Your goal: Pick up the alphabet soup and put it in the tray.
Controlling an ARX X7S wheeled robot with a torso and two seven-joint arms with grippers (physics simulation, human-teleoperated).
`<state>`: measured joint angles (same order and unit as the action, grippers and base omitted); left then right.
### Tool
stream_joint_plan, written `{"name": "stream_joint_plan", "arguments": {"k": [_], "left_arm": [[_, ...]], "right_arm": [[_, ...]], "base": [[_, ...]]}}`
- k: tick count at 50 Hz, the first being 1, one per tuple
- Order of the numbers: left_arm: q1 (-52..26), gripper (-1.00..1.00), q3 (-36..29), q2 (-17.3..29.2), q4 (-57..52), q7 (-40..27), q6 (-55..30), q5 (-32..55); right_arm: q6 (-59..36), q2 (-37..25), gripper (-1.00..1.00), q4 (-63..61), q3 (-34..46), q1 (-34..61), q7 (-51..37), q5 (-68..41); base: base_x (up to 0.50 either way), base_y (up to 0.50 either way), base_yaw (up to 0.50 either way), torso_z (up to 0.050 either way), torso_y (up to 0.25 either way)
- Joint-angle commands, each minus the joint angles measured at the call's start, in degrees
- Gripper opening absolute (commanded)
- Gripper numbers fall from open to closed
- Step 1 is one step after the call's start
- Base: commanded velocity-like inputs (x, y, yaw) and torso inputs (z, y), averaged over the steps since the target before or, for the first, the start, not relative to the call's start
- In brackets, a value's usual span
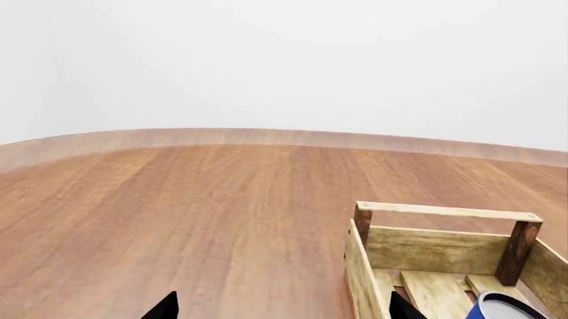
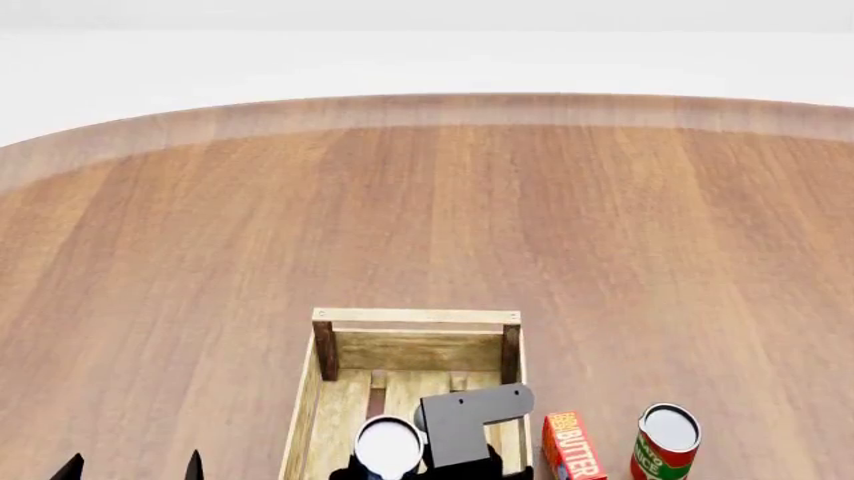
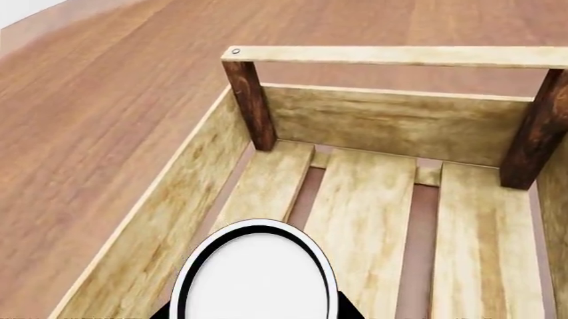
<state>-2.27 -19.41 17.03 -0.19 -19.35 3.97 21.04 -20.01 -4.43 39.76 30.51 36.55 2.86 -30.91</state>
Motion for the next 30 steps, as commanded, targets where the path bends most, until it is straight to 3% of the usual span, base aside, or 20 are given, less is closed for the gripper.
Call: {"name": "stream_joint_plan", "arguments": {"k": [1, 30], "left_arm": [[-0.08, 1.0, -0.16, 0.08, 0.09, -0.11, 0.12, 0.11], [-0.16, 1.0, -0.47, 0.35, 0.22, -0.45, 0.48, 0.34]], "right_arm": [[-0.29, 0.13, -1.0, -0.16, 0.28, 0.8, 0.39, 0.36], [0.75, 0.29, -1.0, 2.1, 1.49, 1.01, 0.34, -0.61]], "base": [[0.0, 0.0, 0.0, 0.0, 0.0], [0.0, 0.0, 0.0, 0.0, 0.0]]}}
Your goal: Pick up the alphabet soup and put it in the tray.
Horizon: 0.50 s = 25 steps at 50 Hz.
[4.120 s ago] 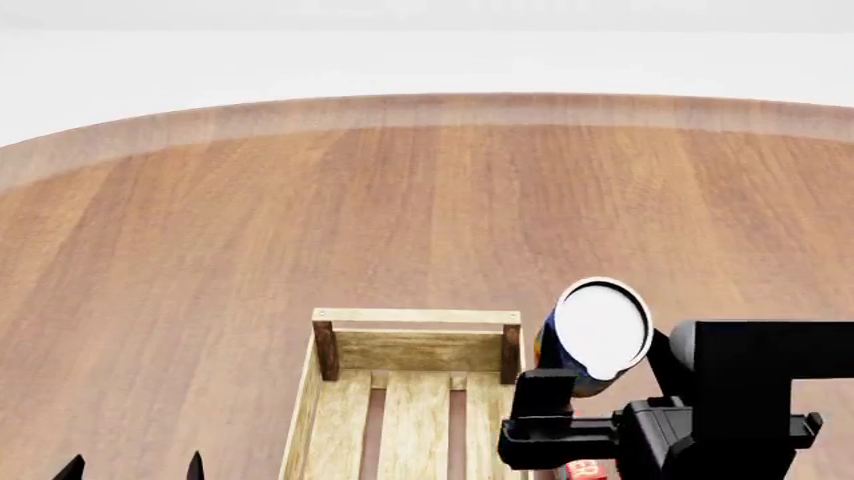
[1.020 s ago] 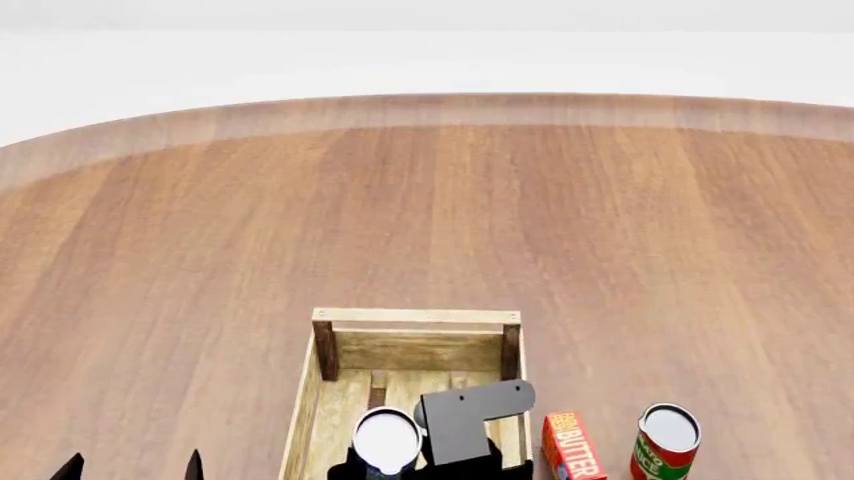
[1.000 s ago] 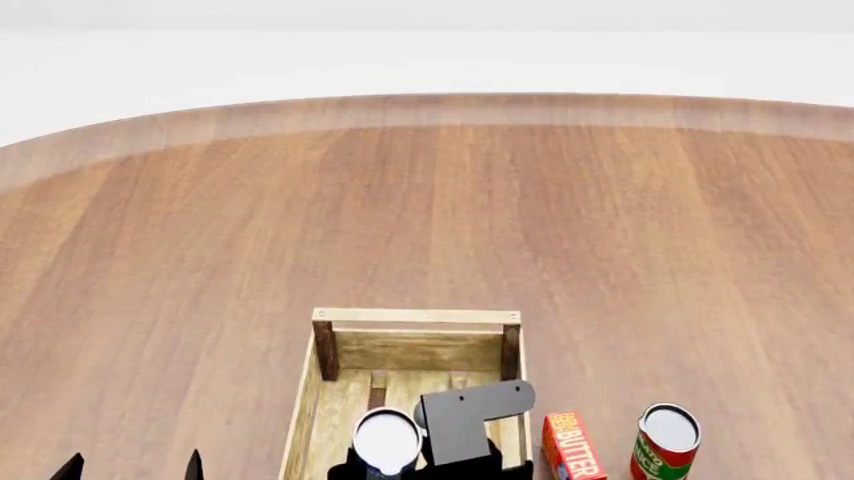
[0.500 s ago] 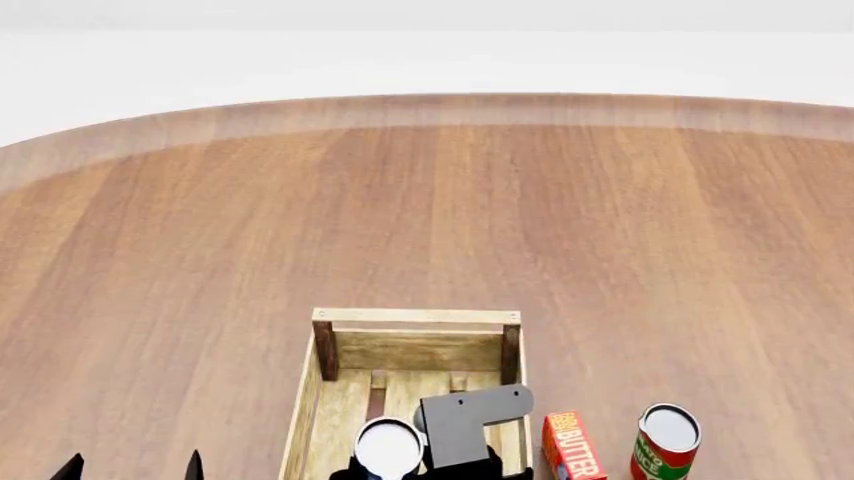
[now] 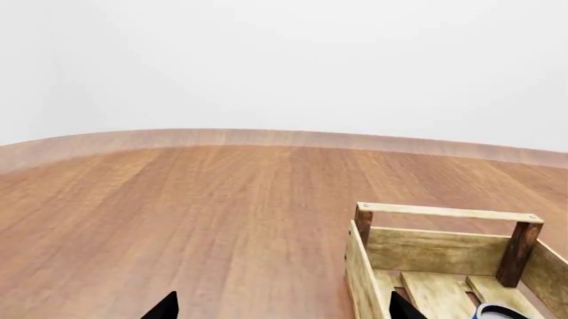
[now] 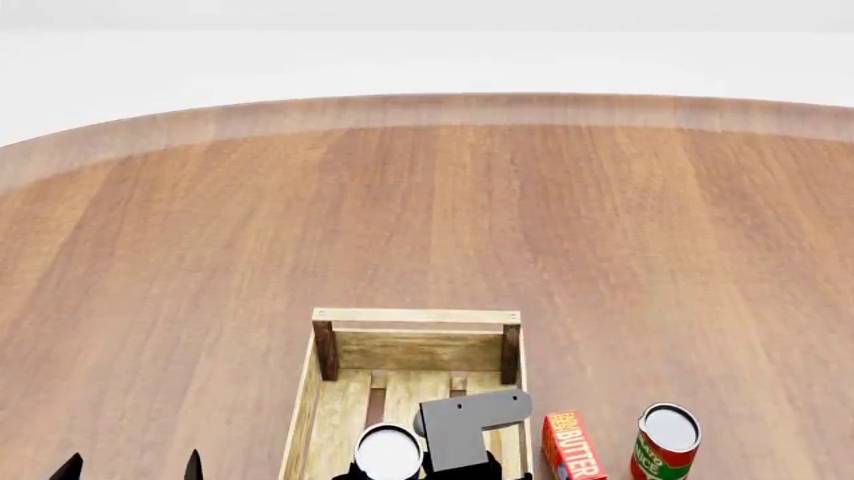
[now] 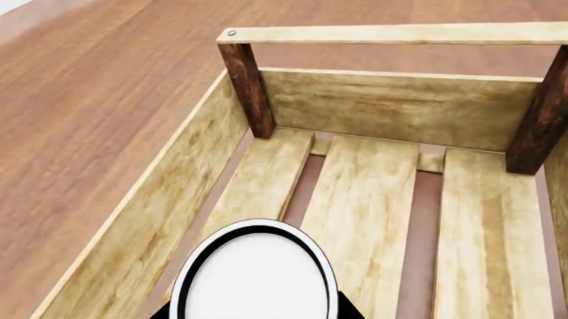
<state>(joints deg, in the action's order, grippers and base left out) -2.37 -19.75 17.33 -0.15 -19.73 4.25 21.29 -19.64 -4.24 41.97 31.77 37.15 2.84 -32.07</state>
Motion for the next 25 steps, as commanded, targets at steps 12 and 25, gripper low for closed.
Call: {"name": "stream_joint_plan", "arguments": {"k": [12, 25], "left_arm": [[-0.16, 1.0, -0.3, 0.15, 0.2, -0.23, 0.19, 0.17], [-0.24, 1.0, -0.42, 0.25, 0.31, -0.33, 0.4, 0.29]], "right_arm": [[0.38, 0.0, -1.0, -0.1, 0.68, 0.59, 0.3, 0.08], [-0.36, -0.69, 1.0, -2.02, 0.83, 0.32, -0.23, -0.97]], "base": [[0.0, 0.0, 0.0, 0.0, 0.0], [0.0, 0.0, 0.0, 0.0, 0.0]]}}
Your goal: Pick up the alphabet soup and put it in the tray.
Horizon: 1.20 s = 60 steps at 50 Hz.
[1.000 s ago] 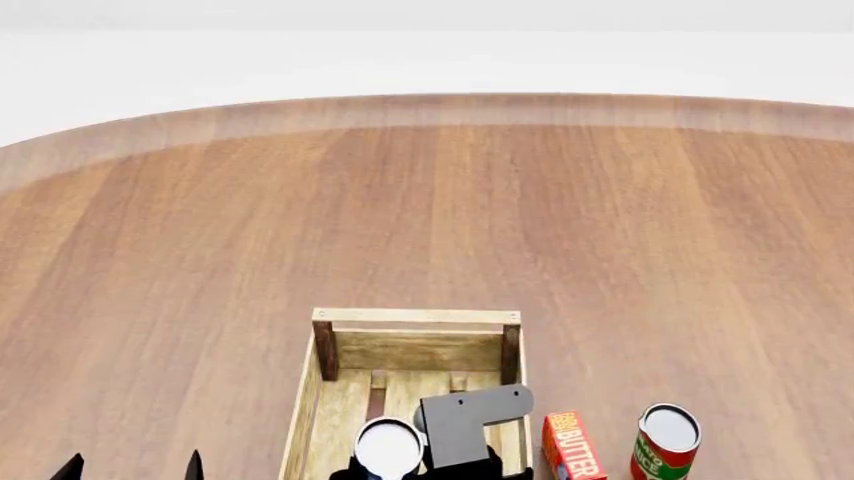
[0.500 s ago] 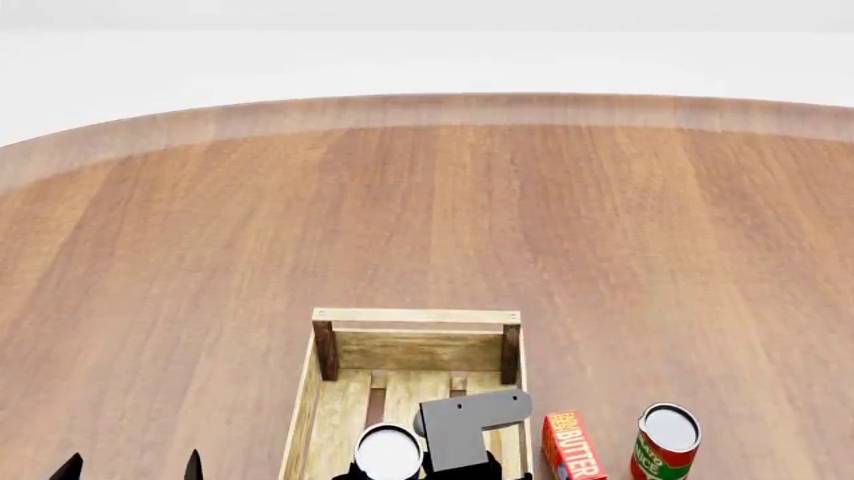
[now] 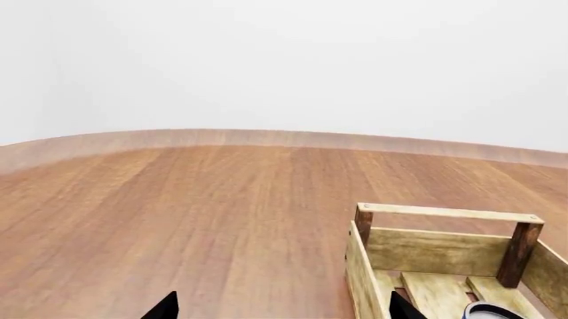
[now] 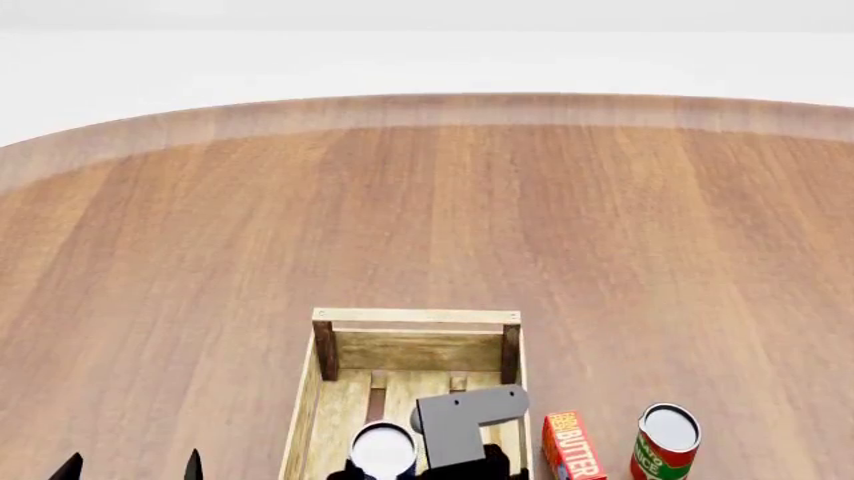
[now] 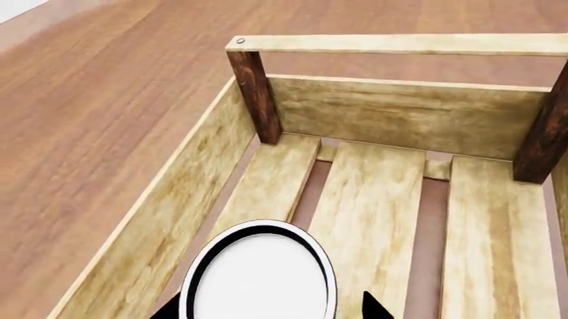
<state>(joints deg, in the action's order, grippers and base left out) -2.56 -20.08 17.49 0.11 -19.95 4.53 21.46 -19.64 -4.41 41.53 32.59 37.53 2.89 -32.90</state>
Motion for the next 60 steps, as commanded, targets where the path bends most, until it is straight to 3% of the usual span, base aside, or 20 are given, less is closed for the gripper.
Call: {"name": "stream_joint_plan", "arguments": {"k": [1, 11, 36, 60], "left_arm": [[-0.06, 1.0, -0.12, 0.1, 0.07, -0.12, 0.15, 0.08], [-0.01, 1.0, -0.25, 0.23, -0.21, -0.35, 0.07, 0.16], [0.09, 1.0, -0.6, 0.42, -0.24, -0.7, 0.65, 0.01], [0.29, 1.0, -0.23, 0.98, -1.4, -1.51, 0.76, 0.5]], "right_arm": [[-0.36, -0.53, 1.0, -1.63, 0.04, -0.09, -0.32, -0.19], [-2.31, -2.04, 1.0, -7.03, -0.01, -1.54, -2.22, -1.39], [-10.87, -8.68, 1.0, -34.0, -0.97, -7.21, -11.51, -6.35], [-8.23, -11.91, 1.0, -51.1, -3.58, -13.94, -20.66, -6.13]], "base": [[0.0, 0.0, 0.0, 0.0, 0.0], [0.0, 0.0, 0.0, 0.0, 0.0], [0.0, 0.0, 0.0, 0.0, 0.0], [0.0, 0.0, 0.0, 0.0, 0.0]]}}
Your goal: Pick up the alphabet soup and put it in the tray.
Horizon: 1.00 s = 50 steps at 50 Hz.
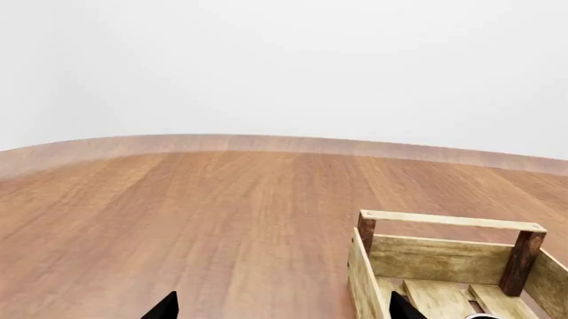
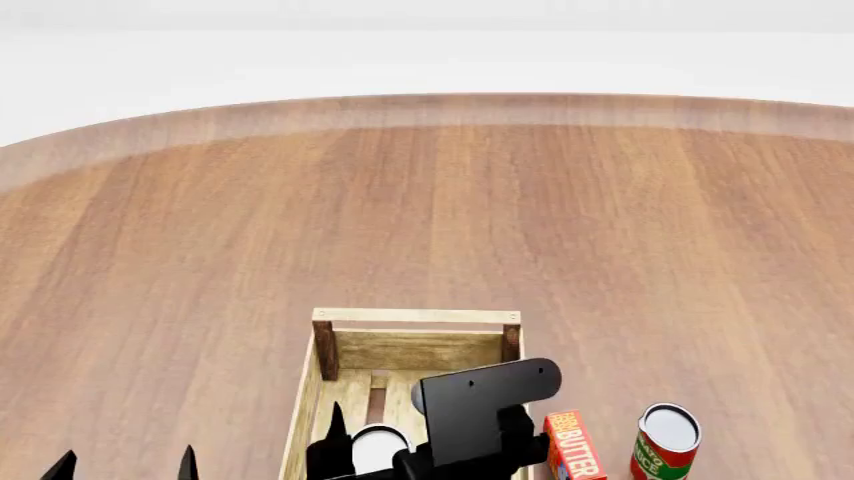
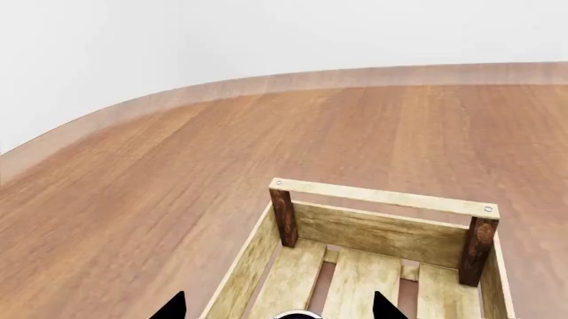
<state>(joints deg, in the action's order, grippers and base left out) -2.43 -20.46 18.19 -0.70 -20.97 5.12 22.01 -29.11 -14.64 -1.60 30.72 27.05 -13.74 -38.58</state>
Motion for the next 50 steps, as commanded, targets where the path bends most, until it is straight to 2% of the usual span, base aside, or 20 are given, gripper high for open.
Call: {"name": "stream_joint_plan", "arguments": {"k": [1, 34, 50], "left_arm": [[0.16, 1.0, 0.19, 0.31, -0.64, -0.54, 0.16, -0.02], [3.4, 1.0, 0.67, 4.25, -16.79, -4.29, -3.54, 1.28], [3.92, 1.0, 0.53, 5.59, -23.04, -5.62, -5.43, 1.96]], "right_arm": [[1.63, -1.81, 1.0, -8.6, -1.84, -3.77, -4.13, -0.41], [-2.21, -8.54, 1.0, -29.36, -6.72, -9.36, -14.62, -5.41], [-4.2, -10.52, 1.0, -34.76, -6.66, -9.99, -17.61, -5.85]], "base": [[0.0, 0.0, 0.0, 0.0, 0.0], [0.0, 0.0, 0.0, 0.0, 0.0], [0.0, 0.0, 0.0, 0.0, 0.0]]}}
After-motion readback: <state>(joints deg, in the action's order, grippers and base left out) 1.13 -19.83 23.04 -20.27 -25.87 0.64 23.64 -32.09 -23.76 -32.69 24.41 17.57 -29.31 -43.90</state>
